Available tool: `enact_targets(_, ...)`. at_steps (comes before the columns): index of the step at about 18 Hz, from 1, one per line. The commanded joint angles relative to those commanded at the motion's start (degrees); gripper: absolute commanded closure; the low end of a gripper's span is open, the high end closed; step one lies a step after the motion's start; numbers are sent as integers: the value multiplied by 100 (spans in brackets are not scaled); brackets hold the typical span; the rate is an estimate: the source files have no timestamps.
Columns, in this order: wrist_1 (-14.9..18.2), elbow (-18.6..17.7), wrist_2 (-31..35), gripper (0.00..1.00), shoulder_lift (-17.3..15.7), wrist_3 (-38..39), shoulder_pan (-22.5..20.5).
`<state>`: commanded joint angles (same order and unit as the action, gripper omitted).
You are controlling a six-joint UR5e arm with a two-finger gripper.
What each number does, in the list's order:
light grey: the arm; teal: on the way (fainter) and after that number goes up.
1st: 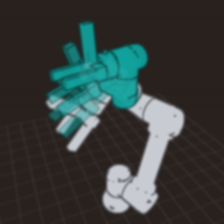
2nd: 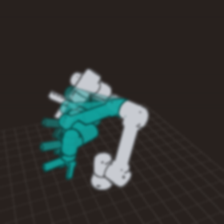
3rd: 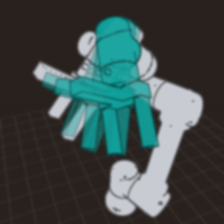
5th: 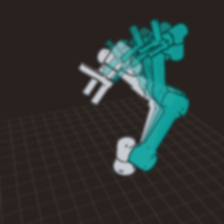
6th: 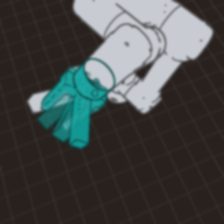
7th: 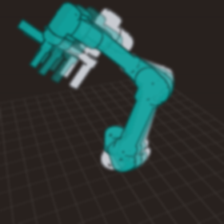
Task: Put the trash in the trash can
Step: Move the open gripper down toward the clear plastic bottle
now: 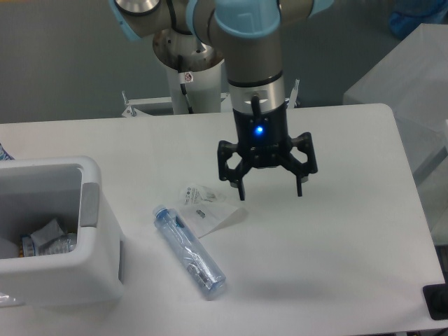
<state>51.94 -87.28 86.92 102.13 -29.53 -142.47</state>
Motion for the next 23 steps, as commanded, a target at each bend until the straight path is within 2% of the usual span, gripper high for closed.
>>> enact_targets(6,26,114,44,0,167,17,-36)
enact_targets(10,-53,18,-53,0,351,70,8)
enact_targets(11,-70,70,-35,0,474,287,8)
enact_targets(14,-88,202,-52,0,729,2017,26)
enact_targets(15,-88,202,-53,0,765,2134,70)
enact_targets(19,-97,237,-61,0,1256,2380,307)
enact_targets(23,-79,237,-202,0,1538,2636,430)
